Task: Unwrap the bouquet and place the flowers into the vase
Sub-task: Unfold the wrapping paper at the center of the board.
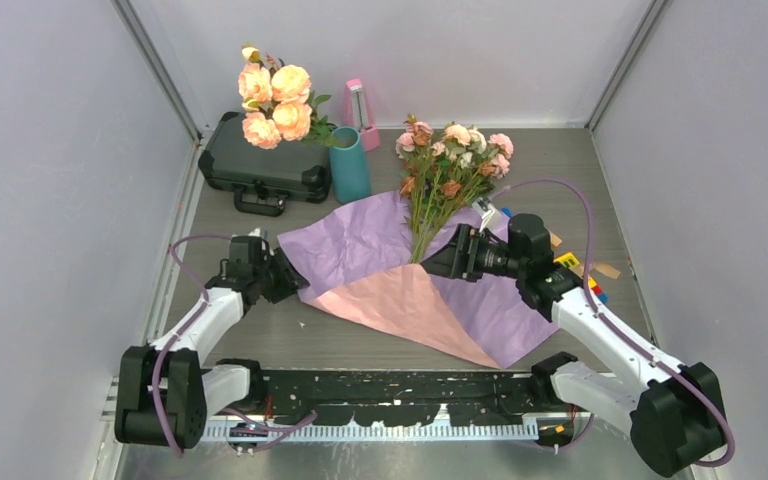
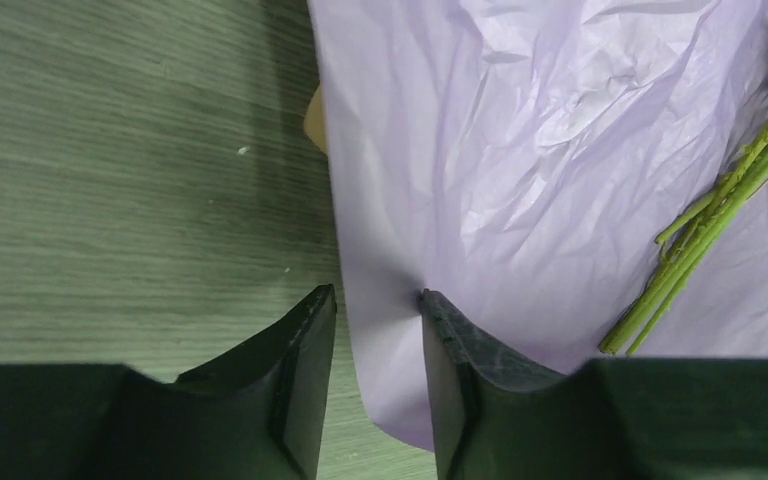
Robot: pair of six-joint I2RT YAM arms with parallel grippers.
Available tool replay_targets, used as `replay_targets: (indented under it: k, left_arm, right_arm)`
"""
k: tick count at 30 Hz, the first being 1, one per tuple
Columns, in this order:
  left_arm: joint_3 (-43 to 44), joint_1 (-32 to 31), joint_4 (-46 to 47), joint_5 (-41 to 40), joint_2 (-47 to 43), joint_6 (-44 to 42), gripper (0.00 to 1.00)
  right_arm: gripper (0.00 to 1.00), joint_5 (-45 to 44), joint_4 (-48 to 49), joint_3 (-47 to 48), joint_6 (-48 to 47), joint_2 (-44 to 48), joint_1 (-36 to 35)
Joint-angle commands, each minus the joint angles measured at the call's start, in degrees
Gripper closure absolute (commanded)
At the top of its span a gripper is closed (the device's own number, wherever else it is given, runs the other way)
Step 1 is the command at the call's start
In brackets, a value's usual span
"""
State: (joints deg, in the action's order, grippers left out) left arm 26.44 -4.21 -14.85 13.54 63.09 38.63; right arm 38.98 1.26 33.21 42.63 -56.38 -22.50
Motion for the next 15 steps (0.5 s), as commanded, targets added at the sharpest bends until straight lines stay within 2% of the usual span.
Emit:
replay_targets:
  k: [1,8,11,15]
  left_arm:
    - [0.46,0.83,6.05,2.88,2.42,-0.81,0.65]
    - [2.26,1.54,7.79,3.62,6.87,-1.71,0.94]
    - [3.10,1.68,8.73,3.60,8.40,-1.74,1.00]
    - [4.50,1.95,10.06,3.60,10.89,-1.63,1.00]
  right_arm:
    - [0.16,-0.97,0.88,1.86,-0.40,-0.49,-5.56]
    - [0.20,-6.92,1.33,0.49,-1.10,-2.95,-16.77]
    - [0.22,-8.27,1.11,-0.13,-0.94,-3.55,-21.24]
    - [0.22,-10.92,1.03,-1.51,-0.42,-3.85,-26.04]
